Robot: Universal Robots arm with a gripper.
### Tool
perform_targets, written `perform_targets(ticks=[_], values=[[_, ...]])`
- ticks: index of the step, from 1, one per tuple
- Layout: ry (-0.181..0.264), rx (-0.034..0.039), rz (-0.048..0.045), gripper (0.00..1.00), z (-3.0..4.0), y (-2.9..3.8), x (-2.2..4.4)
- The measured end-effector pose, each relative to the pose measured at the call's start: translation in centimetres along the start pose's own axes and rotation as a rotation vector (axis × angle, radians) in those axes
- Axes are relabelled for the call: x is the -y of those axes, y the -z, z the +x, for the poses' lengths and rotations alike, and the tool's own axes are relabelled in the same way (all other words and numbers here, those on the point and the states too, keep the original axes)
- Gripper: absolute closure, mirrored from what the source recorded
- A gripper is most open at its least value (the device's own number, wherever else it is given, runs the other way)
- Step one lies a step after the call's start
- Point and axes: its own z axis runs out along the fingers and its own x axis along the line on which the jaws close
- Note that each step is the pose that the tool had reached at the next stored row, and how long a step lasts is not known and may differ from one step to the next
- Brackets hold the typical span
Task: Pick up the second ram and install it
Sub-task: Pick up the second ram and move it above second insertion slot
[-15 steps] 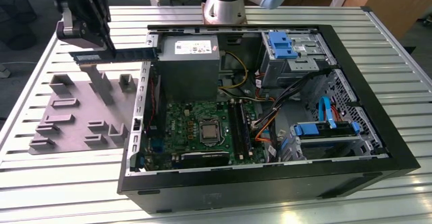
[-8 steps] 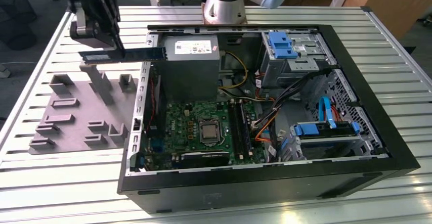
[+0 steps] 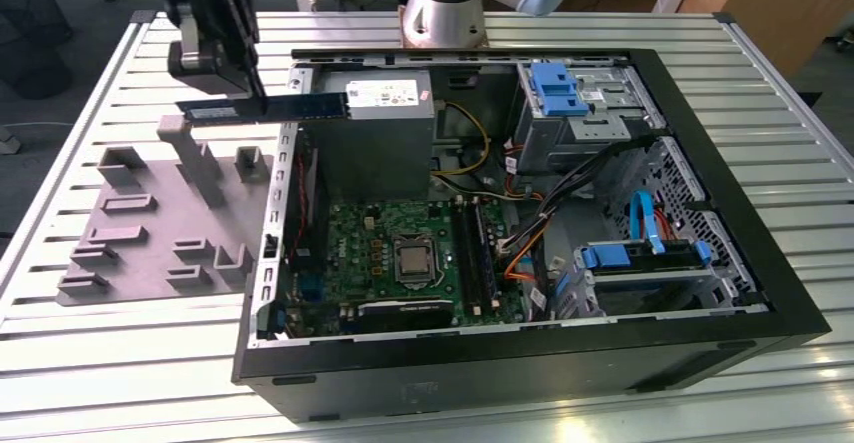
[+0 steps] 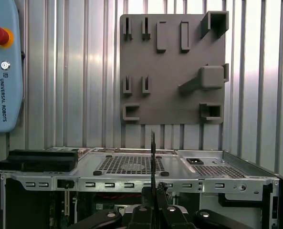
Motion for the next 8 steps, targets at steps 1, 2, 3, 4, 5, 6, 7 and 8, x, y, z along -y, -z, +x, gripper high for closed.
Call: perform_targets(ticks=[1, 2, 3, 4, 5, 6, 7, 8], values=[[0.000, 0.0000, 0.0000, 0.86, 0.00, -0.01, 0.24], [0.000, 0.0000, 0.0000, 0.86, 0.00, -0.02, 0.50], [0.000, 0.0001, 0.0000, 0.86, 0.00, -0.03, 0.77], [0.000, 0.0001, 0.0001, 0.86, 0.00, -0.04, 1.05], [0.000, 0.0000, 0.0000, 0.86, 0.00, -0.05, 1.34], [0.000, 0.0000, 0.0000, 0.86, 0.01, -0.06, 1.61], [0.000, 0.0001, 0.0001, 0.86, 0.01, -0.07, 1.89], [0.000, 0.0001, 0.0001, 0.86, 0.01, -0.08, 2.17]])
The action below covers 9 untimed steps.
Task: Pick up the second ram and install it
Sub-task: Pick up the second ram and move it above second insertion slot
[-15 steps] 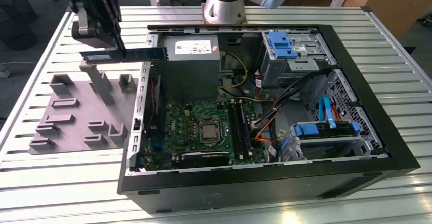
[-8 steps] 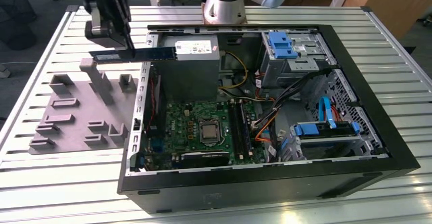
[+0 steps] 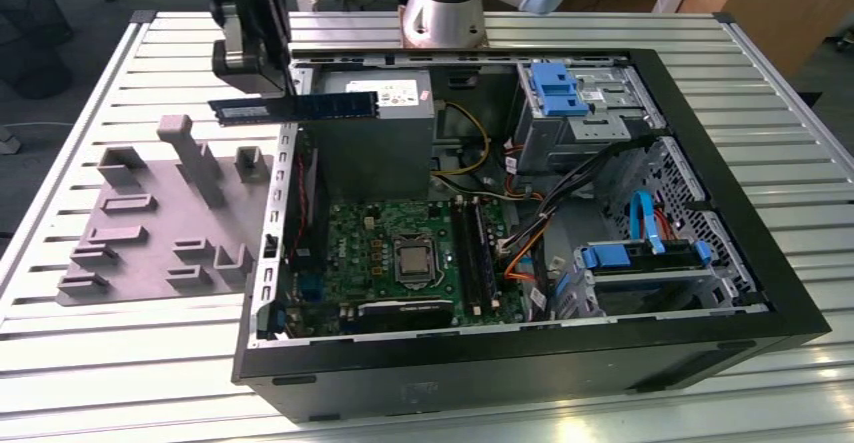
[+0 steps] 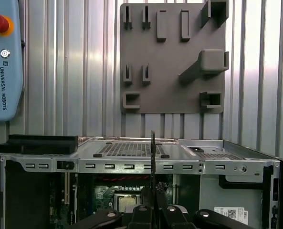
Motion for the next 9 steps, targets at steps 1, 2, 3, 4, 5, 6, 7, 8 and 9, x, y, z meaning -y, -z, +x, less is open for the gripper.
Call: perform_targets(ticks=[1, 2, 3, 4, 5, 6, 7, 8, 9], values=[[0.000, -0.0001, -0.0001, 0.86, 0.00, 0.00, 0.28], [0.000, -0.0001, -0.0001, 0.86, 0.00, -0.02, 0.55], [0.000, -0.0001, -0.0001, 0.86, 0.01, -0.03, 0.84], [0.000, -0.0002, -0.0001, 0.86, 0.01, -0.03, 1.14], [0.000, -0.0001, -0.0001, 0.86, 0.01, -0.05, 1.43], [0.000, 0.0000, 0.0000, 0.86, 0.01, -0.06, 1.72], [0.000, 0.0000, 0.0000, 0.86, 0.01, -0.07, 2.01], [0.000, -0.0001, -0.0001, 0.86, 0.01, -0.08, 2.31], [0.000, -0.0001, 0.0000, 0.86, 0.01, -0.09, 2.60]])
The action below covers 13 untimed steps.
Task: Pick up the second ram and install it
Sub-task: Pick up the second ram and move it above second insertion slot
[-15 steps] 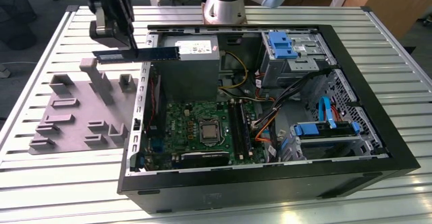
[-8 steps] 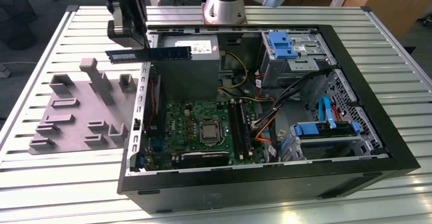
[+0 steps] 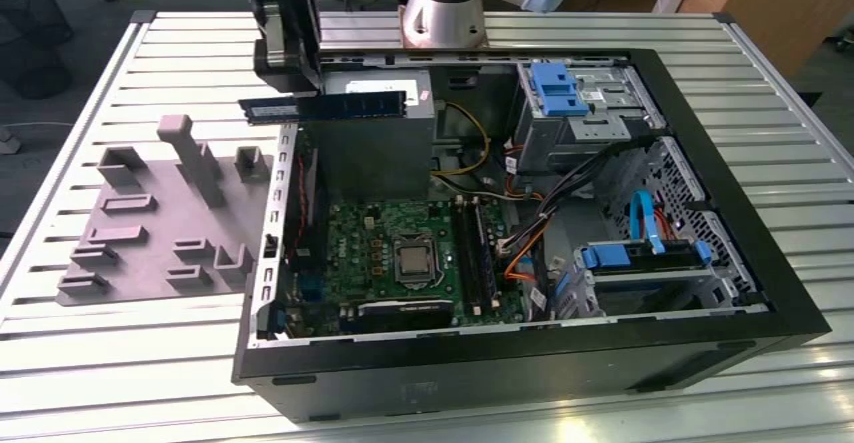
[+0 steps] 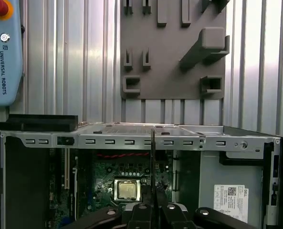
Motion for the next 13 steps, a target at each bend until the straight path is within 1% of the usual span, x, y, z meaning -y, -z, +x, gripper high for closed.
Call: perform_targets(ticks=[8, 13], values=[[0.000, 0.0000, 0.0000, 0.86, 0.01, -0.07, 2.13], [0.000, 0.0000, 0.0000, 0.86, 0.01, -0.12, 3.33]])
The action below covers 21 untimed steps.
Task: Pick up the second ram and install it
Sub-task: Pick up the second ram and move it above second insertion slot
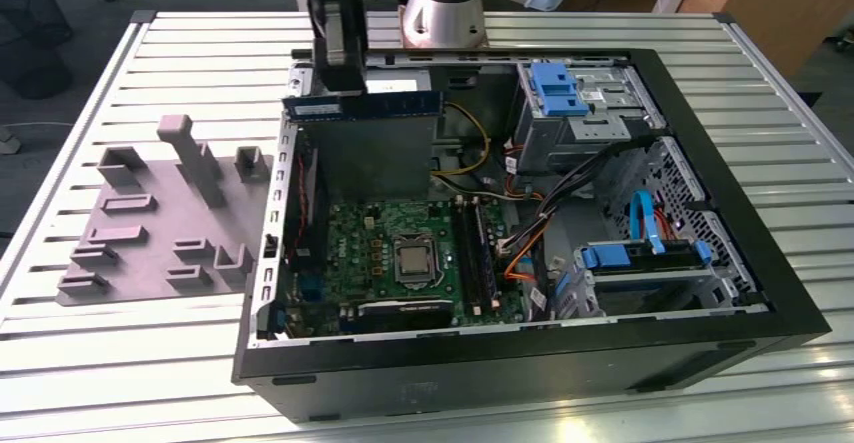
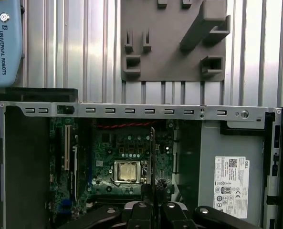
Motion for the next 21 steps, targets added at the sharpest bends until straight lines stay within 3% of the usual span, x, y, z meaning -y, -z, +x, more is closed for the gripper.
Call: perform_targets(ticks=[21], values=[[0.000, 0.0000, 0.0000, 0.86, 0.02, -0.20, 5.49]])
